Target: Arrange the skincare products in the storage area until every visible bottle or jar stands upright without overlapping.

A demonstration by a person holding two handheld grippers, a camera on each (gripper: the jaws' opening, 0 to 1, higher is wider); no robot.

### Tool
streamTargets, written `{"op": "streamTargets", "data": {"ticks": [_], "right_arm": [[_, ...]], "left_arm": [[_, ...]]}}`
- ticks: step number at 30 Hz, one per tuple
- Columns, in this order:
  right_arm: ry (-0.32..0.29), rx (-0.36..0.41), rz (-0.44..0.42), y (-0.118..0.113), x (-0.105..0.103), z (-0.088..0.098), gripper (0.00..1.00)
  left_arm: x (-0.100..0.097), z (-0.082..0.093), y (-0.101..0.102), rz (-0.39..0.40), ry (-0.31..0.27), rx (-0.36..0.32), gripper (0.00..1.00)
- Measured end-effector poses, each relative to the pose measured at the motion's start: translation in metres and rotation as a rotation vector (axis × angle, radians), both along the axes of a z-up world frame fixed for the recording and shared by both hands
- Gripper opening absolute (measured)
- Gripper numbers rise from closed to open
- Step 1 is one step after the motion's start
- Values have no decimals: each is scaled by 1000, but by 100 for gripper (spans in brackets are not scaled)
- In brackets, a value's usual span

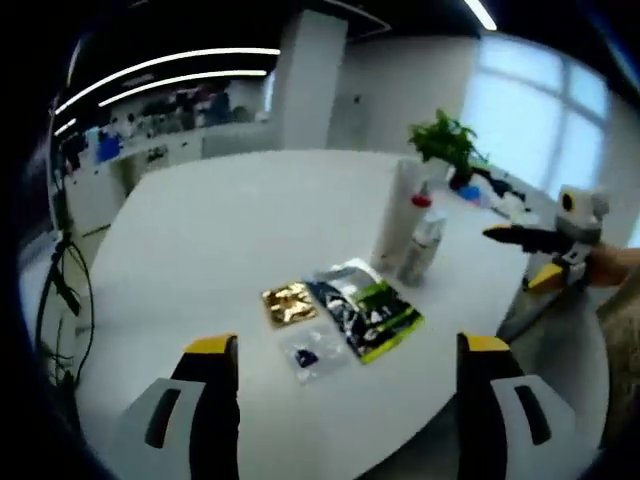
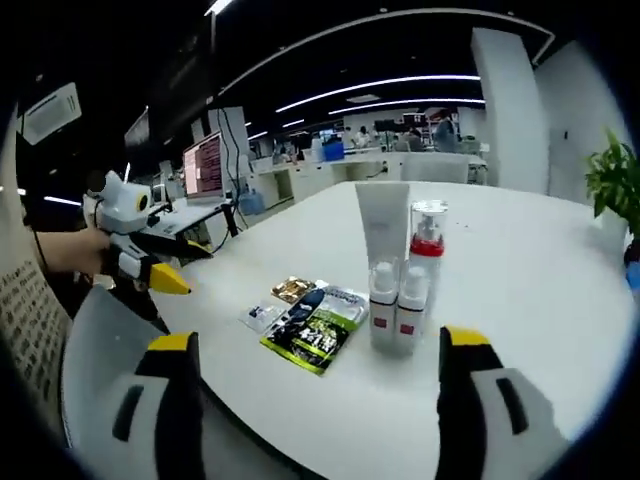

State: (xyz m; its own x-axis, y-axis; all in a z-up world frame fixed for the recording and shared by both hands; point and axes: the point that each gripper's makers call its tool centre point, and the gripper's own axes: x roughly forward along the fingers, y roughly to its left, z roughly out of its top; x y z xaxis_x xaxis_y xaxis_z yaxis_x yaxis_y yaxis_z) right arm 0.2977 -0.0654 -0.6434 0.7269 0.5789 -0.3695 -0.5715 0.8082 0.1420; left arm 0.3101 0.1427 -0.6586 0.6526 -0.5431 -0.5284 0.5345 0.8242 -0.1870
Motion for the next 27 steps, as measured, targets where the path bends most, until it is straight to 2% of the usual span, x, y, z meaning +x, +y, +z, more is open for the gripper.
{"op": "streamTargets", "data": {"ticks": [5, 10, 16, 18, 20, 27], "right_arm": [[3, -5, -15, -8, -5, 2, 99], [-9, 25, -17, -9, -10, 8, 99], [16, -23, -16, -13, -19, -6, 99], [19, -15, -20, -16, -18, -7, 99], [25, 16, -37, -18, -15, -6, 99], [29, -21, -26, -20, -18, -13, 99]], "left_arm": [[-11, 8, 0, 21, -12, -3, 93], [-19, 13, 3, 41, -35, -10, 96], [-27, 6, 2, 58, -46, -24, 97], [-27, 3, 1, 51, -40, -14, 97], [-25, 8, 0, 44, -76, -9, 97], [-26, 4, 5, 53, -72, -18, 97]]}}
